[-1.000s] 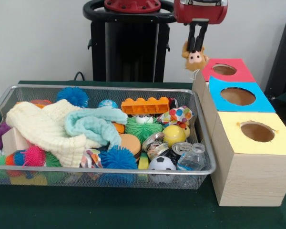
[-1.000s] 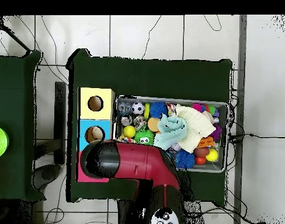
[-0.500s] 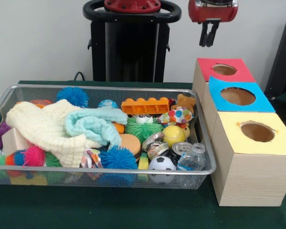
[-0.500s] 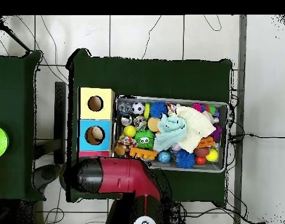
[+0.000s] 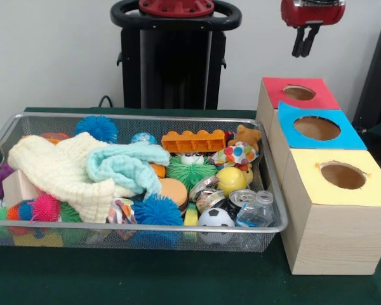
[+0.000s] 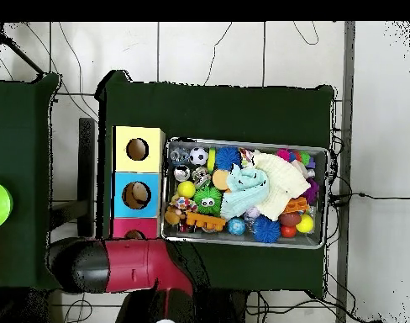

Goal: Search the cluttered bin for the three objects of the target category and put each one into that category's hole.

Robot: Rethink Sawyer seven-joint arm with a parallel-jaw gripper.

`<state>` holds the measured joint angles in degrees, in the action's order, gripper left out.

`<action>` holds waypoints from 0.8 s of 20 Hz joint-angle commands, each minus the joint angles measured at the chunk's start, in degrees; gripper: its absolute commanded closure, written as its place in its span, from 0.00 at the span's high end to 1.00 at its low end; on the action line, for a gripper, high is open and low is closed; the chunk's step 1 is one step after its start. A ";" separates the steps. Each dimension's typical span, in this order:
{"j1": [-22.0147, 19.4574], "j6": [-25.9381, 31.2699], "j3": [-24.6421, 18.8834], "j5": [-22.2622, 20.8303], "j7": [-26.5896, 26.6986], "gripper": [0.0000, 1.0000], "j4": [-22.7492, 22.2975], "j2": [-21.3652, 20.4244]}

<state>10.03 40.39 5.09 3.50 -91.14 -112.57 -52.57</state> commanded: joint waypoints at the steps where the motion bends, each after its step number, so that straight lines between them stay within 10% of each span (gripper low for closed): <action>1: 0.22 -2.97 1.70 1.07 -15.93 0.00 0.97 1.80; 16: -5.54 -6.17 2.26 0.91 -13.59 0.00 6.04 4.74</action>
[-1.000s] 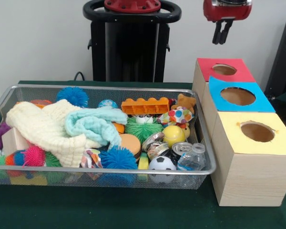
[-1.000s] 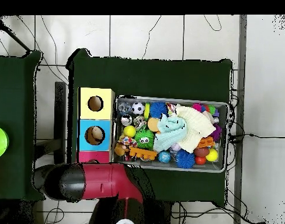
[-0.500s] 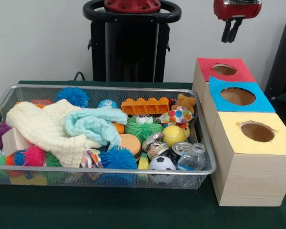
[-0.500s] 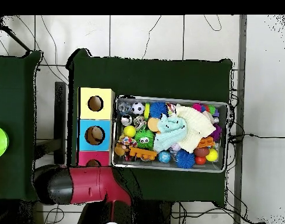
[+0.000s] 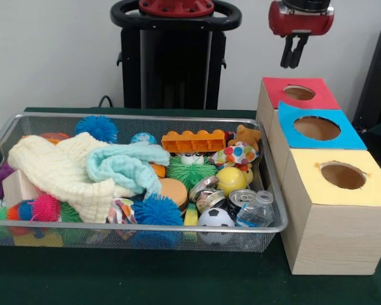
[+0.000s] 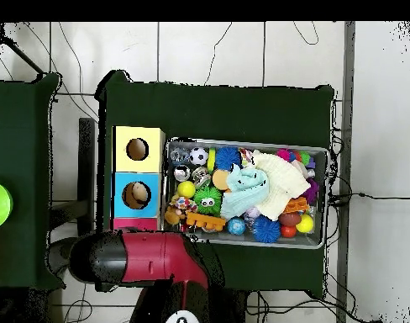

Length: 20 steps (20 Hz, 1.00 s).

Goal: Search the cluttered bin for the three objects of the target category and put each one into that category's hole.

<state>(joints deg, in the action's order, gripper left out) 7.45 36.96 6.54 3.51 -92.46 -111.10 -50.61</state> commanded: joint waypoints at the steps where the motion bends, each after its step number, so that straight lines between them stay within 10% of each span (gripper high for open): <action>1: -3.17 -2.78 1.02 0.82 -12.29 0.00 4.92 2.96; 2: -3.43 -2.95 1.11 0.64 -12.09 0.00 5.24 3.19; 3: -3.49 -3.11 1.35 0.32 -11.86 1.00 5.70 3.50; 20: -6.49 -2.61 3.82 0.56 -11.84 1.00 14.20 11.78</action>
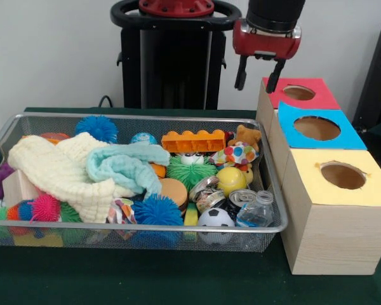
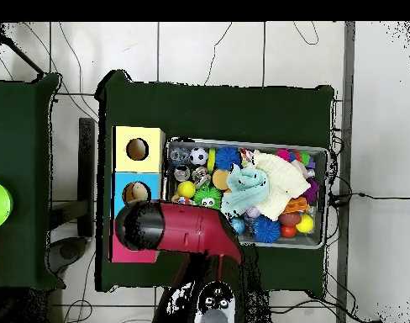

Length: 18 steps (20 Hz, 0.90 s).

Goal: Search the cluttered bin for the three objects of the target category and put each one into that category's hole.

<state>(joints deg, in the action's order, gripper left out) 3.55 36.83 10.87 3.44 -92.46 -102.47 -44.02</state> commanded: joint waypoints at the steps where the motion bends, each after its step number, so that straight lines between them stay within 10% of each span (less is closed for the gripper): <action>1: -2.67 -2.77 -0.56 0.58 -11.75 1.00 5.69 5.45; 18: -6.36 -8.72 -5.80 1.62 -9.21 1.00 2.69 11.03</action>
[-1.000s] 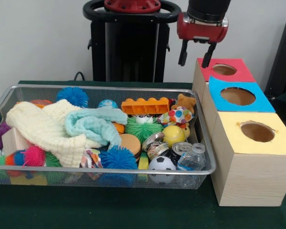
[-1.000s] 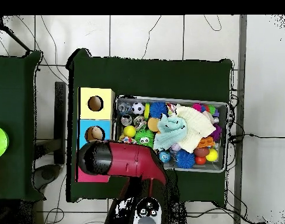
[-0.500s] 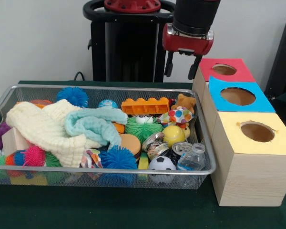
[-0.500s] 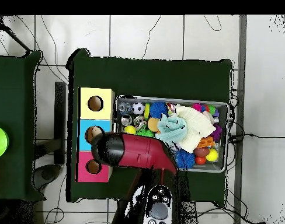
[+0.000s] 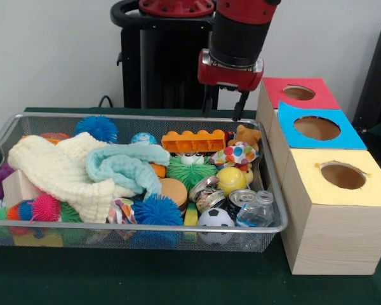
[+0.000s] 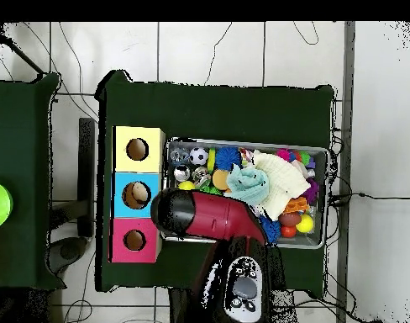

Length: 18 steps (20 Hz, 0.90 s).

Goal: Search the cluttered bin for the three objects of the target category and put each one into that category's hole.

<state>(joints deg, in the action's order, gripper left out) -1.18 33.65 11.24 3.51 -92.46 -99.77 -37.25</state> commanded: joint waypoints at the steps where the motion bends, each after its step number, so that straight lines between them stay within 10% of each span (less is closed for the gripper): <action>1: -1.66 -6.05 -6.36 1.64 -9.33 1.00 -0.09 4.62; 18: -5.66 -3.66 -12.34 4.30 -7.67 1.00 -1.55 4.67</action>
<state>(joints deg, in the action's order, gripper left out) -4.86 30.03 5.10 5.42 -92.46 -99.87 -34.46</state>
